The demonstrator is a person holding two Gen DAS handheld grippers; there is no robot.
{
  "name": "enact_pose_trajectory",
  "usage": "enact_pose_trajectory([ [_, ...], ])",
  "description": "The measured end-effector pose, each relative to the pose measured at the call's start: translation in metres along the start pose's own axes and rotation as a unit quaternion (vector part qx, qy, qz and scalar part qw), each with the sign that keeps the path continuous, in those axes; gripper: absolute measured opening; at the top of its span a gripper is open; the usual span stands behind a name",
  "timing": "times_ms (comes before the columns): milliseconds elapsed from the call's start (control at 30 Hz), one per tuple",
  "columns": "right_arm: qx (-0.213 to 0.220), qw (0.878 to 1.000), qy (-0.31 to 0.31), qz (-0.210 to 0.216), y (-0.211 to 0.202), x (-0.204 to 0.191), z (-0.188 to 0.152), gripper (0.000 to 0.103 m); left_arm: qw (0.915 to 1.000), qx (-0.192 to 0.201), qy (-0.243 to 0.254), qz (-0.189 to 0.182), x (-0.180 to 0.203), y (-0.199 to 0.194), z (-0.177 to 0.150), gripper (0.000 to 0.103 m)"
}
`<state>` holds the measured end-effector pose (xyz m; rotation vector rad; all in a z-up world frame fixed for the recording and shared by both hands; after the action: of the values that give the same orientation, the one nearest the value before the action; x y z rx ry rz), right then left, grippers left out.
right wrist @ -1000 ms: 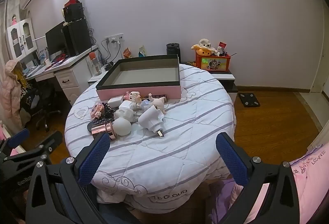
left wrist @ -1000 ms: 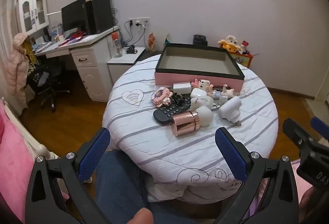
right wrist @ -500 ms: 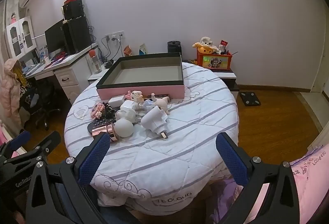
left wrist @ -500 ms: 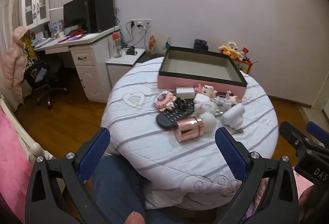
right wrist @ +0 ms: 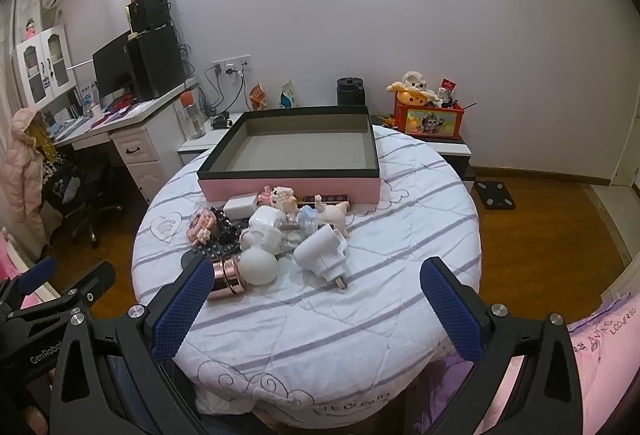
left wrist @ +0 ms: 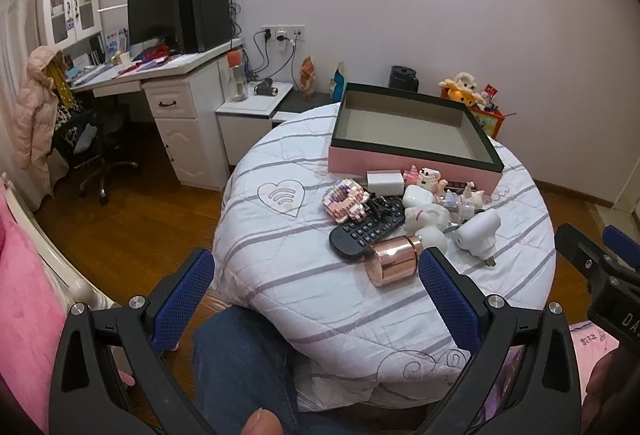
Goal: Organize rigid objects
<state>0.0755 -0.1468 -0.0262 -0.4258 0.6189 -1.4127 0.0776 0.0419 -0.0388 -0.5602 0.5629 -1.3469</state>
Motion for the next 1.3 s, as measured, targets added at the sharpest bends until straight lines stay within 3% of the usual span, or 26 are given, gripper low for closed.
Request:
enact_pose_trajectory([
  [400, -0.011, 1.0, 0.003, -0.011, 0.003, 0.019, 0.004, 0.103, 0.9997, -0.021, -0.006, 0.001, -0.012, 0.018, 0.015, 0.103],
  [700, -0.02, 1.0, 0.0, -0.014, 0.001, 0.024, 0.004, 0.103, 0.9998, -0.017, 0.004, -0.003, -0.008, 0.009, 0.017, 0.103],
  [1300, -0.055, 0.998, 0.015, -0.021, 0.061, 0.012, 0.031, 0.103, 0.9978, -0.03, 0.048, -0.035, 0.006, 0.063, 0.06, 0.103],
])
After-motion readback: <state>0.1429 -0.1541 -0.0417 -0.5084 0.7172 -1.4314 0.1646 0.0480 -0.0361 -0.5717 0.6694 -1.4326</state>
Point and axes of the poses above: each gripper's, at about its wrist camera, not at the fingertips, and y roughly the way its jaws point, x to its right, z to its top, the point moved 5 cm from there along y, roughly the way its jaws point, and after that the axes turned 6 degrees about z, right-handed, at the moved point
